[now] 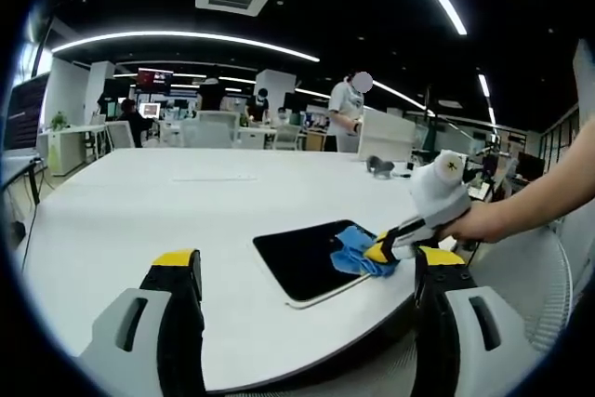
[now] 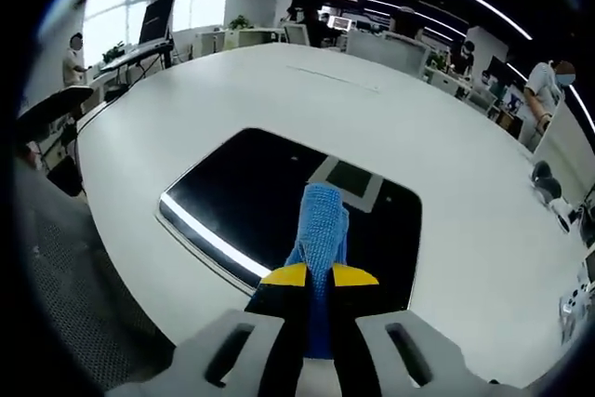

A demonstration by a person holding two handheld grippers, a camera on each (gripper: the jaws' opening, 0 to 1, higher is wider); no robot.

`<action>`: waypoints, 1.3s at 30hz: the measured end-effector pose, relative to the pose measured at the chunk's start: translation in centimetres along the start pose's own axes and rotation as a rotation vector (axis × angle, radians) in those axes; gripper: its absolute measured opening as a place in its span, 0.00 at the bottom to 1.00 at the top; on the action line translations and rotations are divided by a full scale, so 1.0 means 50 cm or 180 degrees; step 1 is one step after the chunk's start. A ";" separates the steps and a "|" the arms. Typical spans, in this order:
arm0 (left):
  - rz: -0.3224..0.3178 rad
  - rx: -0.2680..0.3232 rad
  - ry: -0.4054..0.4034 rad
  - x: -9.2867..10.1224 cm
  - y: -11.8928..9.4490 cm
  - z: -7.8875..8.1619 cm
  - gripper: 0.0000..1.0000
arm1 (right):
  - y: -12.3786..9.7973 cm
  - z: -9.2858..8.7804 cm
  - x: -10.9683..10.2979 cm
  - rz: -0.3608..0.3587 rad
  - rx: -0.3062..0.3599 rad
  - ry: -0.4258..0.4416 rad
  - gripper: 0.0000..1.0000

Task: Wipe the mirror surface with the cleaning cloth until all visible marks leave the cleaned area.

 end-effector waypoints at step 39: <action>0.0007 0.0021 0.0004 0.000 -0.001 0.000 0.94 | 0.028 0.056 -0.139 0.0566 0.0232 -0.0005 0.02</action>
Point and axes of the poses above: the point that each gripper's makers call its tool centre point, and the gripper's own axes: y roughly forward along the fingers, x roughly to its right, z roughly out of its top, the point moved 10 cm from there along -y, roughly backward along the fingers, and after that the axes turned 6 degrees about -x, right-handed, at the moved point
